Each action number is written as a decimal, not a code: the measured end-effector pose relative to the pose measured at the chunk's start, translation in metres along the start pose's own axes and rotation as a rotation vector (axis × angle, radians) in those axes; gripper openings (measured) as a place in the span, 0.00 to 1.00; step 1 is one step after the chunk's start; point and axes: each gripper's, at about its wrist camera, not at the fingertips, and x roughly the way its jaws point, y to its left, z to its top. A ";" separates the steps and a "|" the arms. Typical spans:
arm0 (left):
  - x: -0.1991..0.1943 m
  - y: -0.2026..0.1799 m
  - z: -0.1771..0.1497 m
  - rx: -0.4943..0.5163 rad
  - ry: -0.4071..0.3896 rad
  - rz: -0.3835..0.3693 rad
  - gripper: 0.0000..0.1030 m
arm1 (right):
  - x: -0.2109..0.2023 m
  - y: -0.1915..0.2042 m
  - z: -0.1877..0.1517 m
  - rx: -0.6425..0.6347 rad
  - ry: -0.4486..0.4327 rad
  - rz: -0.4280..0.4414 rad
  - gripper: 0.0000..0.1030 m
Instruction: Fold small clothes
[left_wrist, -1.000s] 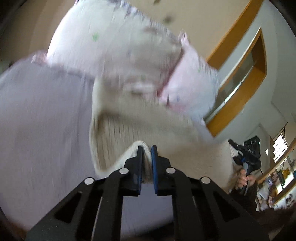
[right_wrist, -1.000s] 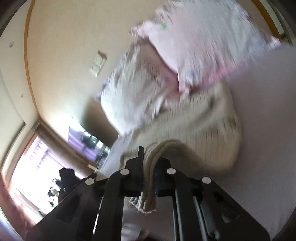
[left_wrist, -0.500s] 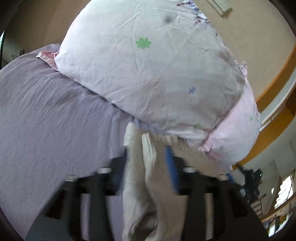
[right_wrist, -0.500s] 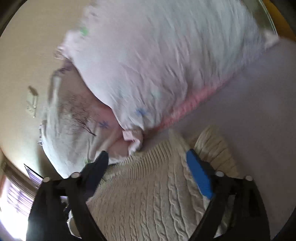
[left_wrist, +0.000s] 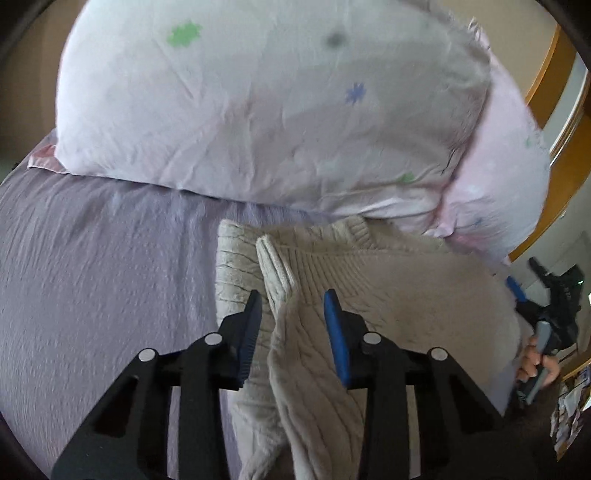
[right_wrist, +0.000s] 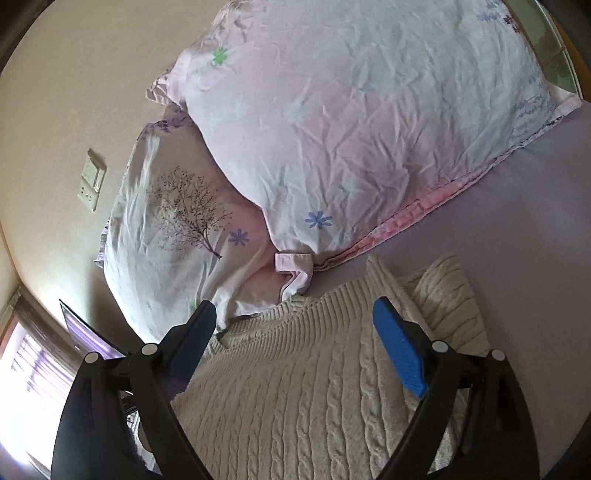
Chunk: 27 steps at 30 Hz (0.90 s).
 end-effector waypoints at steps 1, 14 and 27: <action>0.004 -0.002 0.000 0.012 0.009 0.011 0.33 | 0.001 0.000 0.000 0.000 0.006 0.003 0.86; 0.011 0.025 0.037 -0.010 -0.075 0.077 0.03 | 0.007 -0.007 0.002 -0.009 0.043 0.002 0.86; -0.011 0.049 -0.020 -0.150 0.011 -0.001 0.58 | 0.028 -0.014 0.003 0.045 0.161 -0.005 0.93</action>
